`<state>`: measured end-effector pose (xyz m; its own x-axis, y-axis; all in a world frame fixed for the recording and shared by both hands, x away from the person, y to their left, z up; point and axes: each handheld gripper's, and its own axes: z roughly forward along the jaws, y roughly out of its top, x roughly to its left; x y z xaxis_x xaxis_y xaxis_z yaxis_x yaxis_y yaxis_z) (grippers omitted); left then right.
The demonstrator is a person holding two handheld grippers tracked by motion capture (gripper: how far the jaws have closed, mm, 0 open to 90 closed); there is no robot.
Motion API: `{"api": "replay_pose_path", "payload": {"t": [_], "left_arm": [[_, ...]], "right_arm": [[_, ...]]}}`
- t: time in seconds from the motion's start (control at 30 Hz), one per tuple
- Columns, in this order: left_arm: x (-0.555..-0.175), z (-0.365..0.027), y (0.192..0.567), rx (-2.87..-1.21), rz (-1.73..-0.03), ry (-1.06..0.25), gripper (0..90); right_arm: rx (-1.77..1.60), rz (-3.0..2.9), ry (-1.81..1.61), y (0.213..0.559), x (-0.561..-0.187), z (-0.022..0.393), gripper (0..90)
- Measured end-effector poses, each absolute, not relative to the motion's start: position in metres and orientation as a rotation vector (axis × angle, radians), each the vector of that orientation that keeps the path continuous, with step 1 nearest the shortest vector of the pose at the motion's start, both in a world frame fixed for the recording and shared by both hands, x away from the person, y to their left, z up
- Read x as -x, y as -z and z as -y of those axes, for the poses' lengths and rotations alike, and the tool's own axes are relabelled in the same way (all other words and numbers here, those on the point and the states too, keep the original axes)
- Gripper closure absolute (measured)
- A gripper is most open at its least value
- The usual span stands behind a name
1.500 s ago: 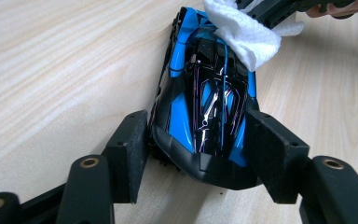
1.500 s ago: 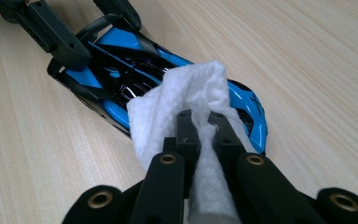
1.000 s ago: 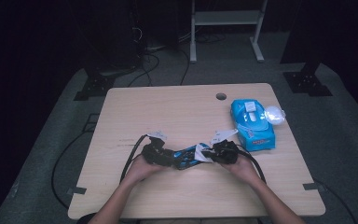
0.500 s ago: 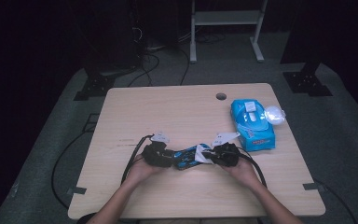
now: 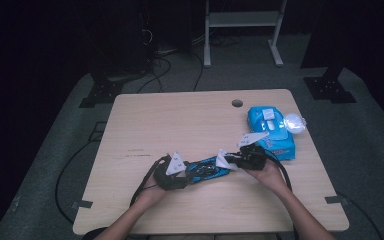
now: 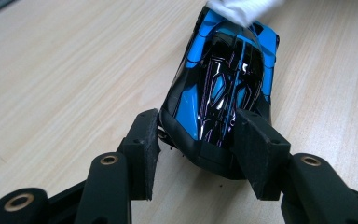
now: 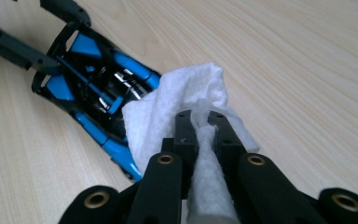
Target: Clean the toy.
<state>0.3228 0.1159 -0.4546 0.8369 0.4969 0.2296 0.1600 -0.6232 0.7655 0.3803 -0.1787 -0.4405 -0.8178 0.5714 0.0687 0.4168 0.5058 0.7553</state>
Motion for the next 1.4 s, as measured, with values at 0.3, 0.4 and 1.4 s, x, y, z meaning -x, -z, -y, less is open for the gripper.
{"api": "replay_pose_path", "payload": {"t": [0.3,0.4,1.4], "left_arm": [[-0.312,-0.114,0.457,-2.211,-0.419,-0.645,51.1],[-0.310,-0.114,0.458,-2.212,-0.399,-0.670,51.1],[-0.350,-0.105,0.468,-2.166,-0.468,-0.027,45.6]], "right_arm": [[-0.864,-2.766,-1.242,0.445,-0.409,0.182,52.0],[-0.893,-2.834,-1.271,0.449,-0.417,0.182,46.0],[-0.600,-2.807,-1.297,0.447,-0.373,0.188,59.1]]}}
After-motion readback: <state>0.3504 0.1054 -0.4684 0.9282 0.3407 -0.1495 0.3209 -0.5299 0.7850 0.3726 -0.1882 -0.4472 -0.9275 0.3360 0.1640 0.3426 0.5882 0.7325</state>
